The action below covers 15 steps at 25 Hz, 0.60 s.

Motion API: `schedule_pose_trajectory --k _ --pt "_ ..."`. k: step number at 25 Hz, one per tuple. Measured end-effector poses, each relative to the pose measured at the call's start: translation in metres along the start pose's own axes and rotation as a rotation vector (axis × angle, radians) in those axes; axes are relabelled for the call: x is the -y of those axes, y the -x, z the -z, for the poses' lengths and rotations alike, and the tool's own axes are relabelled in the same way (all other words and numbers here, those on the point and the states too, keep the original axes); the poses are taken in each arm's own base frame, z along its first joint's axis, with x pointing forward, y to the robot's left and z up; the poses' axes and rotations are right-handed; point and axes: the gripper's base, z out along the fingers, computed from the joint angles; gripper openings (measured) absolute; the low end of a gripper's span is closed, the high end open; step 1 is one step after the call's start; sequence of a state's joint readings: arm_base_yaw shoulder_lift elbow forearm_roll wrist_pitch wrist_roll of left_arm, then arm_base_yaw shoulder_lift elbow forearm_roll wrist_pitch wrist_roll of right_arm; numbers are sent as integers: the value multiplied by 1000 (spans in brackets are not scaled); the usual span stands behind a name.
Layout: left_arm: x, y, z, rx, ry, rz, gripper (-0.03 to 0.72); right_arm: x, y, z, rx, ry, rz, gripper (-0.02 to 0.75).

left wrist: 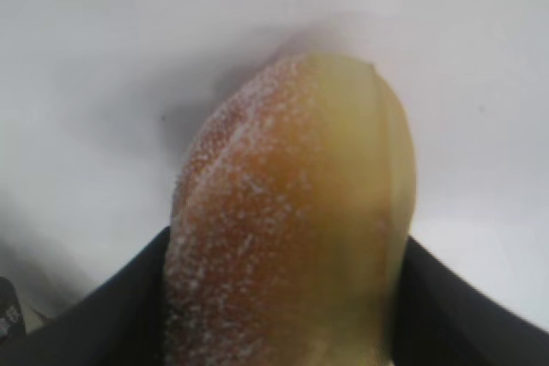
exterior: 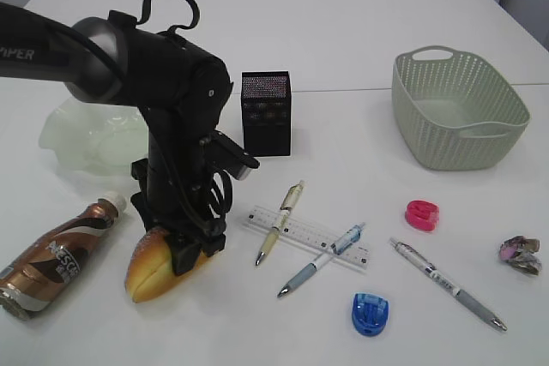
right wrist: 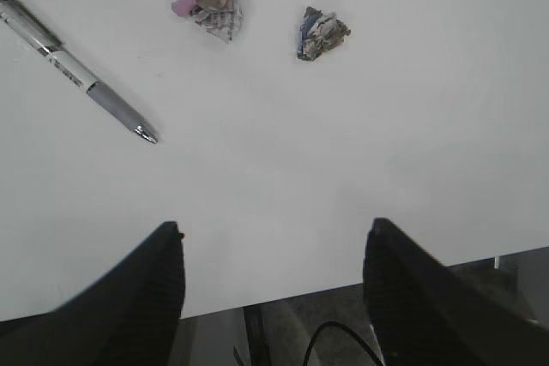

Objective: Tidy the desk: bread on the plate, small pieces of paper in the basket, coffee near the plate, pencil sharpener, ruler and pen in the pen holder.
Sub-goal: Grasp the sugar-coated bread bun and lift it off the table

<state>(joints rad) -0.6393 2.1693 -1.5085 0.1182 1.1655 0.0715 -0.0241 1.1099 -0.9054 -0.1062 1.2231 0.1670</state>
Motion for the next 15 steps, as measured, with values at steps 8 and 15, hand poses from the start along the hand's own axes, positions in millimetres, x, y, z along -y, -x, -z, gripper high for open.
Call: schedule_pose_trajectory --k 8,15 --pt "0 -2 1 -25 -2 0 265 0 0 0 0 0 0 509" --pt "8 -5 21 35 -106 50 246 0 0 0 0 -1 1 509"
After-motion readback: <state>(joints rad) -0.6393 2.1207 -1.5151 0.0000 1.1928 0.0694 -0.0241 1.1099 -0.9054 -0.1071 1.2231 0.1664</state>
